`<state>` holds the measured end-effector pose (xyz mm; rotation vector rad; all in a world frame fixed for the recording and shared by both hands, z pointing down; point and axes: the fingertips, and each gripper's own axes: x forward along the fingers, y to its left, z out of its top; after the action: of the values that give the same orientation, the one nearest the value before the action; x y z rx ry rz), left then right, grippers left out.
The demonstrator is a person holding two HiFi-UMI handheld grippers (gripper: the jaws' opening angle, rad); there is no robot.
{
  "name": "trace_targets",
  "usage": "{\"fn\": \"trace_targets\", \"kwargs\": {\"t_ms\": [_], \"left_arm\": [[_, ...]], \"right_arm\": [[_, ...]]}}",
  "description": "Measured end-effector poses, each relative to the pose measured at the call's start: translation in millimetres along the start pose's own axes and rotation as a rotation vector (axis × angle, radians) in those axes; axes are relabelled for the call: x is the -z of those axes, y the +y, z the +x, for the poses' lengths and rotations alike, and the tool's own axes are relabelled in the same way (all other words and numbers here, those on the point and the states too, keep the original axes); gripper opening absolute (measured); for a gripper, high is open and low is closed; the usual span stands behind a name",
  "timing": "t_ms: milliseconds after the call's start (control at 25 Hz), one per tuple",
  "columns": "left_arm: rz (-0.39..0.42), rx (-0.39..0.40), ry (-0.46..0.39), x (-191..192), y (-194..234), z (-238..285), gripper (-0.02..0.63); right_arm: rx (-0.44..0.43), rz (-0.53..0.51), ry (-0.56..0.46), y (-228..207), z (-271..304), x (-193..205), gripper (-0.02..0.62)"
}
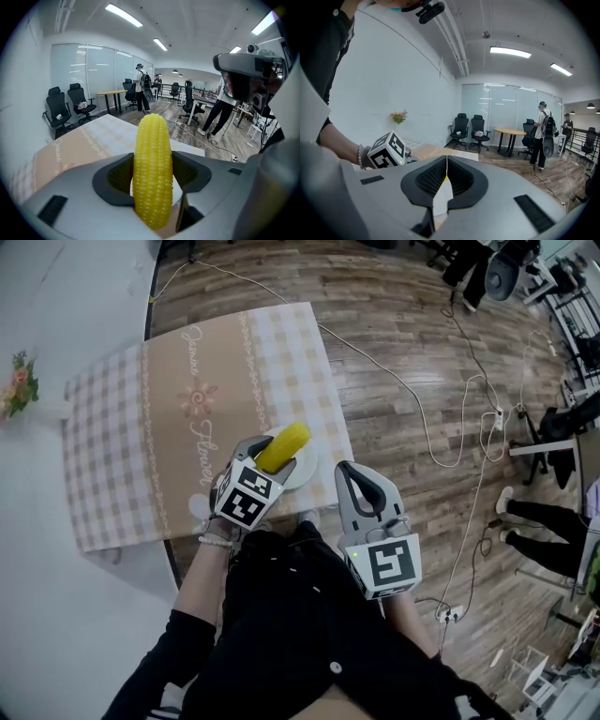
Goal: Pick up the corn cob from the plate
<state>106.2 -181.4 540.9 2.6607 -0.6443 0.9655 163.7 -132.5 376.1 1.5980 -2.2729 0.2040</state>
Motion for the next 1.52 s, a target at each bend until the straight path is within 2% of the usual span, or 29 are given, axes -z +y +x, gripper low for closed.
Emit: {"fn": "trace_targets", "kwargs": {"t_ms": [160,400,720,880,1520], "left_arm": [[0.016,-0.019,-0.035,-12.1,-0.7,-14.2,0.255],[0.019,-0.069,-0.091,-29.5,3.7,-39.1,0.255],[0.063,-0.154,-0.17,-53.1,8.9,-77.0,0.255],[0.095,-0.183,-0.185,-59.9,12.9,-95.0,0.255],[0.125,-0.289,-0.234,-72.2,18.7,-150.3,0.255]], "right_arm": [[0.021,-0.008,-0.018,-5.2,1.8,-11.0,0.041],[-0.022,-0.033,-0.044,-1.7,3.3,-18.0,0.041],[-0.026,-0.046,-0.09,-8.4,11.0,-31.4,0.041],[-0.044,-0.06,-0.1,-5.7,16.0,-37.8,0.041],[-0.11,-0.079,-0.134,13.7,35.7,-52.5,0.041]]}}
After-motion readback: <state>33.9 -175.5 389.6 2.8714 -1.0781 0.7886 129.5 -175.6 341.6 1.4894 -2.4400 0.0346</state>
